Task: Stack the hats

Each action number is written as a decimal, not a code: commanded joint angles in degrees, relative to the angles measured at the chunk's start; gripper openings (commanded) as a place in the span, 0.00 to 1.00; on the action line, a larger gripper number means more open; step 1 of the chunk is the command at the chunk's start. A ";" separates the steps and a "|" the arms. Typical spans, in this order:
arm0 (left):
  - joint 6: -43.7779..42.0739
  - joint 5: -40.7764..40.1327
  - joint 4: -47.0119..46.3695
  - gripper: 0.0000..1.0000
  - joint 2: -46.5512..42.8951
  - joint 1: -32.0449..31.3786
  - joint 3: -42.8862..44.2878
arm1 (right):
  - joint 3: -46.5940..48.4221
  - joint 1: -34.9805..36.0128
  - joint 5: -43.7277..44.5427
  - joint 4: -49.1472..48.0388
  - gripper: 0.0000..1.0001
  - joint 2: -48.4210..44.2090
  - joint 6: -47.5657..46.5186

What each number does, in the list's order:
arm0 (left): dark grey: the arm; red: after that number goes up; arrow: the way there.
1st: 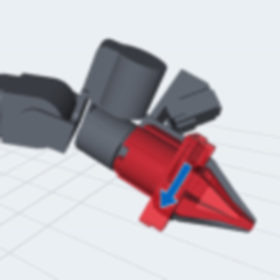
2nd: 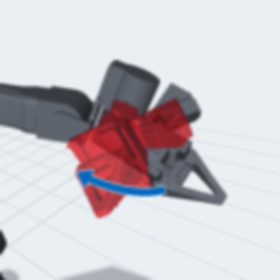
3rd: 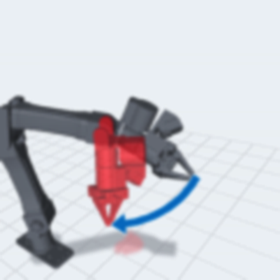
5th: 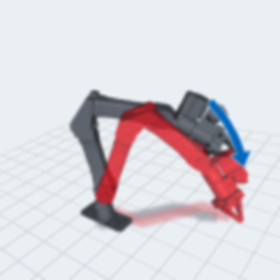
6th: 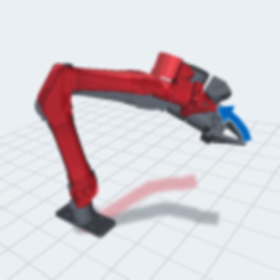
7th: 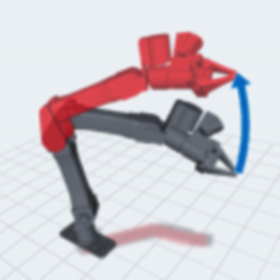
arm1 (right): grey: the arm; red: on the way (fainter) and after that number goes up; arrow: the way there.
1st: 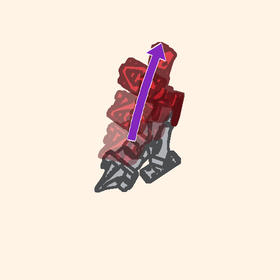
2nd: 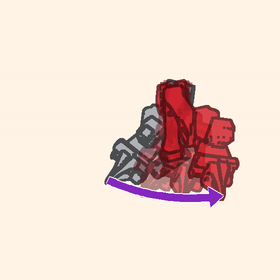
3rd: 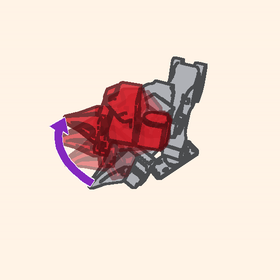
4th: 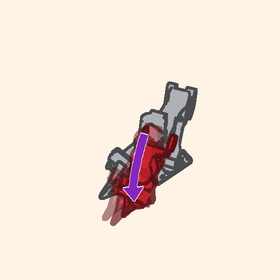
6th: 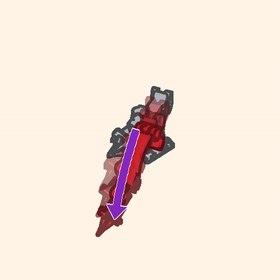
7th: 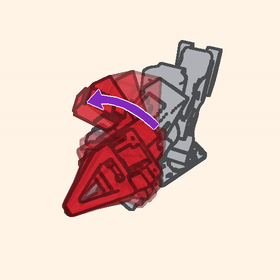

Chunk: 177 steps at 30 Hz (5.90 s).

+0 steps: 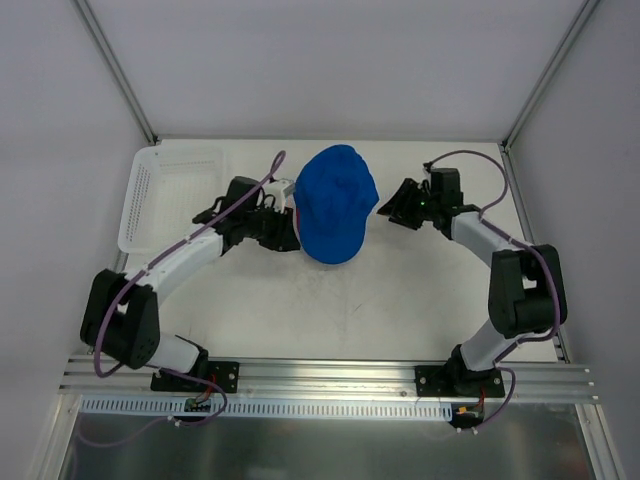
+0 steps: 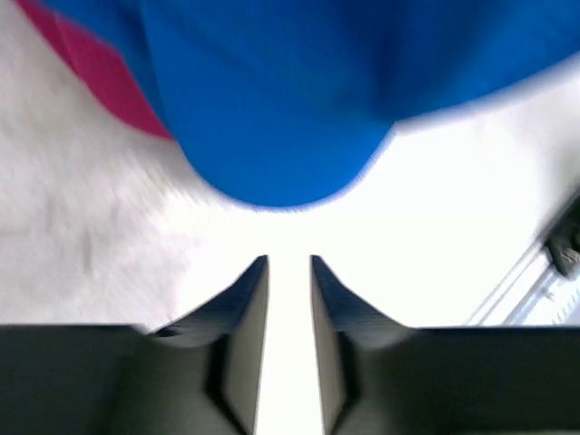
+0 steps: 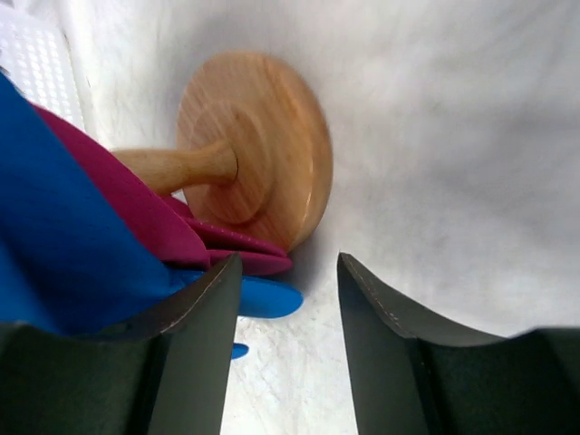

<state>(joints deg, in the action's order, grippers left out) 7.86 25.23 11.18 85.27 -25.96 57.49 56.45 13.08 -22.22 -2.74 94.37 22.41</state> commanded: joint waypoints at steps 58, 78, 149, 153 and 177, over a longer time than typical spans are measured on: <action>7.61 13.18 4.73 0.00 31.79 9.96 44.28 | 38.91 -1.48 -12.94 2.21 0.00 22.09 -12.30; 5.24 11.24 4.55 0.10 29.95 9.78 46.48 | 38.57 -6.23 -25.95 1.77 0.49 11.54 -2.55; -3.19 14.94 8.14 0.99 1.40 18.31 31.37 | 32.94 -12.47 -17.69 24.52 1.00 -2.94 -27.58; -5.04 9.68 19.20 0.99 0.24 18.83 32.58 | 30.75 -12.47 -11.46 32.96 0.99 -8.48 -36.37; -5.31 -7.04 32.06 0.99 -8.81 22.70 24.42 | 13.43 -14.05 0.60 36.05 1.00 -28.80 -44.12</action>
<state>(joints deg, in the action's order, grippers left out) 3.07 18.76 42.83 77.87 -3.31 79.96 70.63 0.30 -21.87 34.79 68.01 -21.98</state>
